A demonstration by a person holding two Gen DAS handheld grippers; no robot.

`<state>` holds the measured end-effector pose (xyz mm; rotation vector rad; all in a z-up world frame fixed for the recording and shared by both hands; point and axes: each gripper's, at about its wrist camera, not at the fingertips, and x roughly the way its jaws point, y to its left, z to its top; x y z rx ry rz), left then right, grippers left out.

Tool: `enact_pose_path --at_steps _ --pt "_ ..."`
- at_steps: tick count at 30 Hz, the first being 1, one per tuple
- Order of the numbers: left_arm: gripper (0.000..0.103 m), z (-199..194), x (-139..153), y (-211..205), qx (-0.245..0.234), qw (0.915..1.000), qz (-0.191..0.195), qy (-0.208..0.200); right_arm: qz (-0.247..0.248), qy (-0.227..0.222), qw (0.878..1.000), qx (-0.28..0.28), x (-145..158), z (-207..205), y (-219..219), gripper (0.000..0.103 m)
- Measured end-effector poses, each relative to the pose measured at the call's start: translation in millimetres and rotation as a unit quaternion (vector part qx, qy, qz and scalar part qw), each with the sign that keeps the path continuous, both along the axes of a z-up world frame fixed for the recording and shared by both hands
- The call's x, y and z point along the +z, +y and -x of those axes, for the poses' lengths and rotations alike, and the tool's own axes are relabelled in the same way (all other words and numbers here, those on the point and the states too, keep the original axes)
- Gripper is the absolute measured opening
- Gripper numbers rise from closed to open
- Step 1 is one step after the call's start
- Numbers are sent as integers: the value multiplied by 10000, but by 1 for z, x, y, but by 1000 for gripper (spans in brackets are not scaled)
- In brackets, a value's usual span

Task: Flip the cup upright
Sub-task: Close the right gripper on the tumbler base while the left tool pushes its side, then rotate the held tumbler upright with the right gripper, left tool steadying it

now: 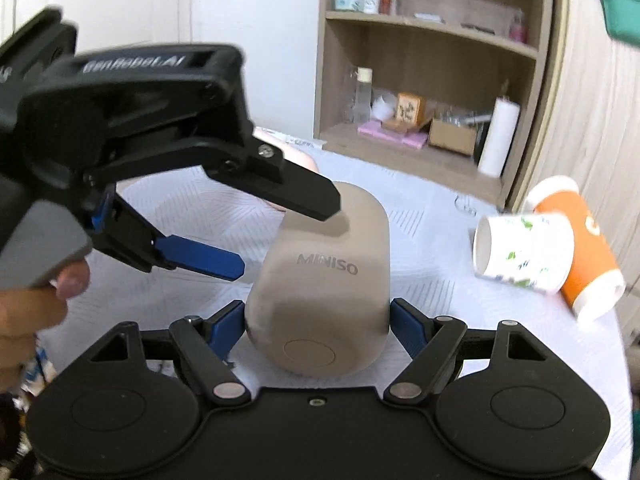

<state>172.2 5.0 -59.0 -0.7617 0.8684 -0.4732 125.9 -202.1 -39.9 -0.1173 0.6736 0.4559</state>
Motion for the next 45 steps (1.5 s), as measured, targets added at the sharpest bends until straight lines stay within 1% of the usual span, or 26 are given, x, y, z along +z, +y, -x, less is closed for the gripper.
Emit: enact_pose_path --at_steps 3,7,9,11,13,15,20,25,28,31,34,37,39,40,45 --pt "94 -1 -1 2 53 10000 -19 15 -438 409 9981 -139 2 -6 -9 83" --pt "94 0 -4 6 69 9999 -57 80 -849 725 9937 77 0 -5 -13 83" --pt "94 1 -5 7 86 9999 -59 110 -931 774 9926 68 -2 -5 -13 83" --pt "86 1 -6 7 81 9999 -81 119 -1010 821 9915 38 -3 -5 -14 83" --pt "82 1 -7 7 80 9998 -129 128 -1080 879 9902 43 -4 -8 -16 83" --pt "82 0 -8 5 83 9996 -215 151 -1126 940 9892 69 -5 -12 -17 83" --pt "82 -4 -11 4 -1 9998 -112 187 -1216 1100 9863 200 -4 -17 -21 83" --pt "82 -9 -15 -1 -95 9997 -46 208 -1185 1358 9830 349 0 -28 -23 84" --pt "82 -12 -18 -2 -163 9995 52 280 -848 1231 9876 478 8 -29 -16 84" --pt "77 -12 -19 -2 -198 9994 133 256 -667 1131 9892 652 16 -33 -12 87" --pt "77 -11 -19 -4 -194 9995 133 215 -710 1262 9868 720 19 -46 -14 88" --pt "77 -10 -19 -5 -211 9996 104 160 -769 1582 9823 638 20 -59 -16 87" --pt "77 -11 -19 -5 -226 9996 108 155 -760 1698 9803 658 18 -64 -15 87" --pt "77 -11 -19 -4 -231 9995 107 160 -737 1714 9803 649 17 -66 -14 83" --pt "77 -10 -17 -6 -269 9996 22 92 -760 1648 9809 698 17 -61 -18 82"
